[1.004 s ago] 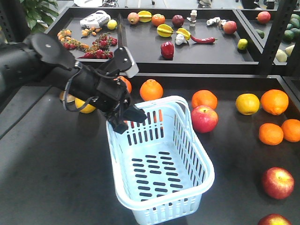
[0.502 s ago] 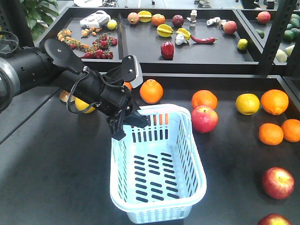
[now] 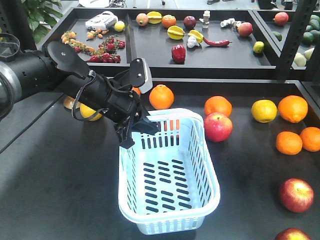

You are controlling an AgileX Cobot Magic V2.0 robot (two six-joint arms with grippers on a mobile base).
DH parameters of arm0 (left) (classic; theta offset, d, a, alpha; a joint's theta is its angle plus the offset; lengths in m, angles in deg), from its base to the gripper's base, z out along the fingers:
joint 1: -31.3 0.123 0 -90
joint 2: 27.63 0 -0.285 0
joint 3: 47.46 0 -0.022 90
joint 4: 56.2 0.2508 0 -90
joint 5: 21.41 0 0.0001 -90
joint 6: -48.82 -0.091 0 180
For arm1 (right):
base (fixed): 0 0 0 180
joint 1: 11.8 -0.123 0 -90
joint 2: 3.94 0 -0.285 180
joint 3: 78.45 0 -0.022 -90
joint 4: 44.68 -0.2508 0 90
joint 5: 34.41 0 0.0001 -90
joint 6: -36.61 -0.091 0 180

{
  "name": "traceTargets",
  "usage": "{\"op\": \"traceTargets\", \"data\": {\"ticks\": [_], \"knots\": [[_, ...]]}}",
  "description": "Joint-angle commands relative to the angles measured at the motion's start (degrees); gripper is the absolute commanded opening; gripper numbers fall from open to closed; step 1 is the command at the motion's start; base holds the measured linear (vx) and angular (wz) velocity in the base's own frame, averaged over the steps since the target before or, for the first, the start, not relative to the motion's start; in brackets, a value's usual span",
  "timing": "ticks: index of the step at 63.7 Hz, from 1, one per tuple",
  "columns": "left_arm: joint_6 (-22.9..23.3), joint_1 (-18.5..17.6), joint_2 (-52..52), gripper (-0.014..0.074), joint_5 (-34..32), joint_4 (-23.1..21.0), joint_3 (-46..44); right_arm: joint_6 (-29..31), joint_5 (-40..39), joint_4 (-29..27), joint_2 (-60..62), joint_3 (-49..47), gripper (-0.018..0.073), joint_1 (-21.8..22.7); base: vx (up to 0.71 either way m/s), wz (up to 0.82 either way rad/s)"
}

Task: Pick three apples into basket with both arms
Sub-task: 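Lower the light-blue basket onto the table with the left gripper, then open the left gripper and lift it off the basket handle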

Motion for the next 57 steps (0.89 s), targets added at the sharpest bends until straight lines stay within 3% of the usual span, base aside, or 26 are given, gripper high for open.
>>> {"op": "traceTargets", "data": {"ticks": [1, 16, 40, 57], "knots": [[-0.1, -0.4, -3.3, 0.0011, -1.3, -4.6, -2.1, 0.4, -4.3, 0.5, 0.6, 0.8, -0.0004, 0.3, 0.0, 0.0], [-0.1, -0.4, -3.1, 0.0092, -1.6, -4.6, -2.1, 0.4, -4.3, 0.5, 0.6, 0.8, -0.0004, 0.3, 0.0, 0.0], [0.6, -0.4, -3.1, 0.0402, -3.9, -4.7, -2.1, 0.4, -4.3, 0.5, 0.6, 0.8, -0.0004, 0.3, 0.0, 0.0], [4.1, -0.4, -5.2, 0.0415, -2.1, -4.7, -2.1, 0.4, -4.3, 0.5, 0.6, 0.8, -0.0004, 0.3, 0.0, 0.0]]}}
